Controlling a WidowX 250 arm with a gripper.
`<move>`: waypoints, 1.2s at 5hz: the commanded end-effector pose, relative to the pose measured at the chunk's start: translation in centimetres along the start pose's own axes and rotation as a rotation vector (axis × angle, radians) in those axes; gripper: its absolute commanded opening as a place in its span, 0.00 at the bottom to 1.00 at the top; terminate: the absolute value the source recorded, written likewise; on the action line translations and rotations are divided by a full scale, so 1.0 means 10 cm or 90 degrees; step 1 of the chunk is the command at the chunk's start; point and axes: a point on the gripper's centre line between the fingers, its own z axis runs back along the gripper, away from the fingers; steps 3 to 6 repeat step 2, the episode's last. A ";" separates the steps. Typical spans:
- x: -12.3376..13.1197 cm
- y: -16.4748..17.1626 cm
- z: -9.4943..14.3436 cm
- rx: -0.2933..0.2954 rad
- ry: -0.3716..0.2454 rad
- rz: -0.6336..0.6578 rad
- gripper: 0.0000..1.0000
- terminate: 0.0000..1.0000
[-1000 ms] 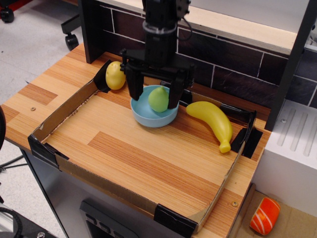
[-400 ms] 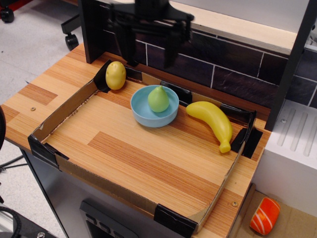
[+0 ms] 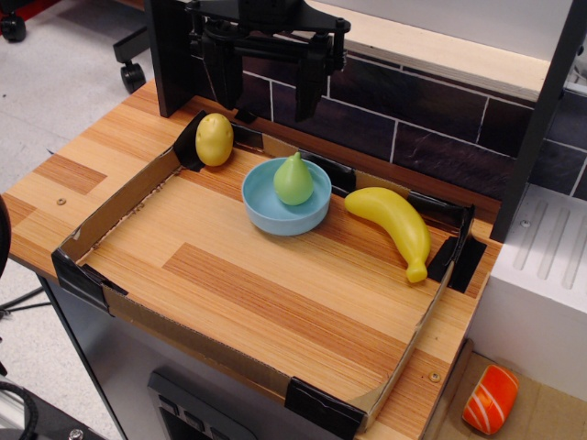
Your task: Put pear in bowl
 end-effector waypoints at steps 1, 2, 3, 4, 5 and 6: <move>0.06 0.03 0.19 -0.008 -0.042 0.004 1.00 0.00; 0.06 0.03 0.19 -0.008 -0.042 0.004 1.00 1.00; 0.06 0.03 0.19 -0.008 -0.042 0.004 1.00 1.00; 0.06 0.03 0.19 -0.008 -0.042 0.004 1.00 1.00; 0.06 0.03 0.19 -0.008 -0.042 0.004 1.00 1.00; 0.06 0.03 0.19 -0.008 -0.042 0.004 1.00 1.00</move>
